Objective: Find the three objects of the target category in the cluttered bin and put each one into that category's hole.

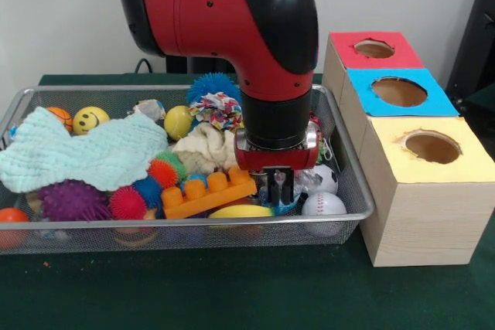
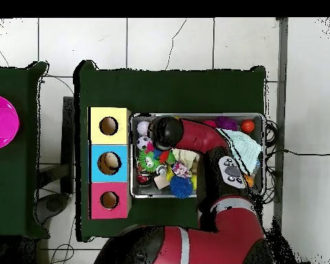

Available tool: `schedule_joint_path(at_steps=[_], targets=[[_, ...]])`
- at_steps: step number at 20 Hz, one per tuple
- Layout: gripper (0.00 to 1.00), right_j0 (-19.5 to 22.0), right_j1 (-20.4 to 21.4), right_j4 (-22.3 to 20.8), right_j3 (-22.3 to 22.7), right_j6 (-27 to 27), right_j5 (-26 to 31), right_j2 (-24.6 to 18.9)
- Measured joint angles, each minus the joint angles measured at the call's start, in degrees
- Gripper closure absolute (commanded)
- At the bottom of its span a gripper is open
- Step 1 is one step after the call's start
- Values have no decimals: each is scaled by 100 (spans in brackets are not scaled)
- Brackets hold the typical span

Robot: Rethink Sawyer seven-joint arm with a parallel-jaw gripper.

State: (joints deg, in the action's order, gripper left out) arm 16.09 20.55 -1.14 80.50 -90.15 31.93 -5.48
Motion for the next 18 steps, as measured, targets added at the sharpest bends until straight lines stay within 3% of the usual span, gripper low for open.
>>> schedule_joint_path(at_steps=[8, 18], targets=[[100, -197, -74, -5, -301, 0, 798, 174], [100, -428, 111, -15, -729, 1, 3148, 275]])
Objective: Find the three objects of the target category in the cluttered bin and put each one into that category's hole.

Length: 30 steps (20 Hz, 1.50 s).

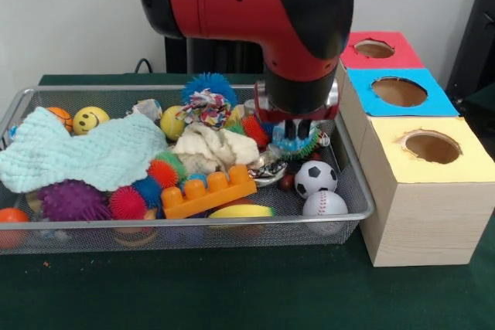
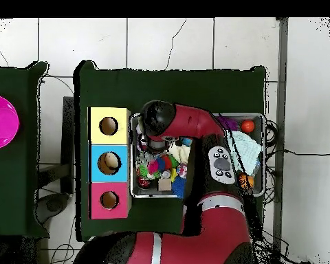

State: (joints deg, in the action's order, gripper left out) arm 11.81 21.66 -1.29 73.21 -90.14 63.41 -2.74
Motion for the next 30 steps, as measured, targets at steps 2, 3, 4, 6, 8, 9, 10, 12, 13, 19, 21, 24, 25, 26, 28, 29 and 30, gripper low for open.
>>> schedule_joint_path(at_steps=[2, 3, 4, 6, 8, 9, 10, 12, 13, 19, 21, 24, 25, 26, 28, 29, 30], targets=[[100, -34, 102, -7, -64, 0, 373, 2], [100, -44, 143, -11, -86, 0, 492, 2], [100, -53, 195, -14, -109, 0, 613, 2], [100, -62, 305, -19, -173, 0, 802, 2], [100, -61, 351, -25, -224, 0, 842, 3], [100, -61, 369, -24, -251, 0, 846, 3], [100, -61, 388, -24, -281, 0, 845, 2], [100, -64, 431, -7, -321, 0, 845, 3], [100, -68, 451, 9, -321, 0, 846, 3], [100, -207, 522, 314, -315, -4, 846, 4], [100, -287, 523, 426, -309, -5, 845, 4], [100, -411, 521, 557, -307, -16, 845, 4], [100, -521, 521, 652, -306, -35, 845, 4], [100, -571, 522, 690, -304, -46, 846, 4], [100, -689, 519, 771, -304, -74, 845, 11], [100, -742, 519, 809, -303, -88, 846, 13], [100, -820, 520, 862, -303, -118, 846, 19]])
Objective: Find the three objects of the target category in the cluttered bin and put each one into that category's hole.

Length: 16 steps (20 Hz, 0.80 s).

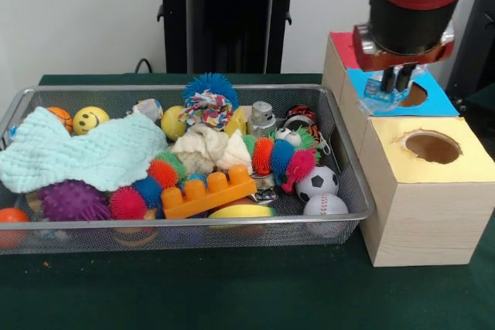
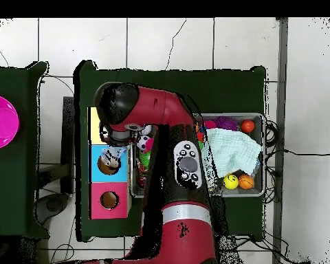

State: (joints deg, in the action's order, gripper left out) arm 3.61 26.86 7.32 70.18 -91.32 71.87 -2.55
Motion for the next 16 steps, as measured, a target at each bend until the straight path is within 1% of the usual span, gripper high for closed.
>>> schedule_joint_path(at_steps=[5, 8, 12, 16], targets=[[100, -288, 2, 197, 22, -222, 0, 32], [100, -435, 21, 283, 125, -382, -2, 34], [100, -573, 78, 291, 388, -463, -83, 41], [100, -654, 143, 293, 772, -463, -226, 42]])
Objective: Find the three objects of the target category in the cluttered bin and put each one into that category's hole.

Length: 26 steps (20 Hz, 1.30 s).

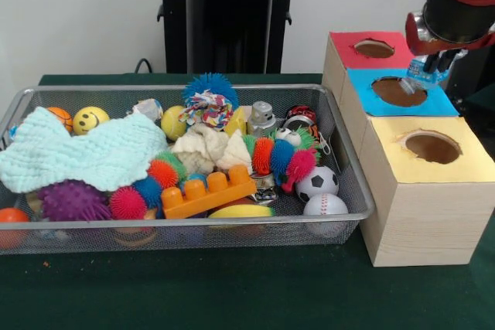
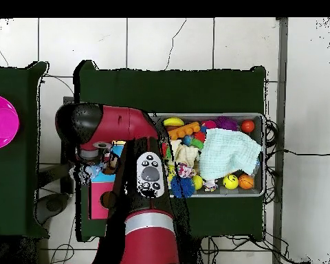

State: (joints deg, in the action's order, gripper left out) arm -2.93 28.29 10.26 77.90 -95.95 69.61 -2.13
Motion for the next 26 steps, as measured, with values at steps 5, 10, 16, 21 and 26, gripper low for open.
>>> schedule_joint_path(at_steps=[5, 10, 16, 21, 26], targets=[[100, -11, 108, 13, 343, 0, -32, 9], [100, -22, 192, 13, 450, 0, -249, 57], [100, -106, 239, 9, 478, 0, -980, 237], [100, -138, 235, 9, 481, 0, -1210, 330], [100, -147, 212, 9, 479, 0, -1255, 375]])
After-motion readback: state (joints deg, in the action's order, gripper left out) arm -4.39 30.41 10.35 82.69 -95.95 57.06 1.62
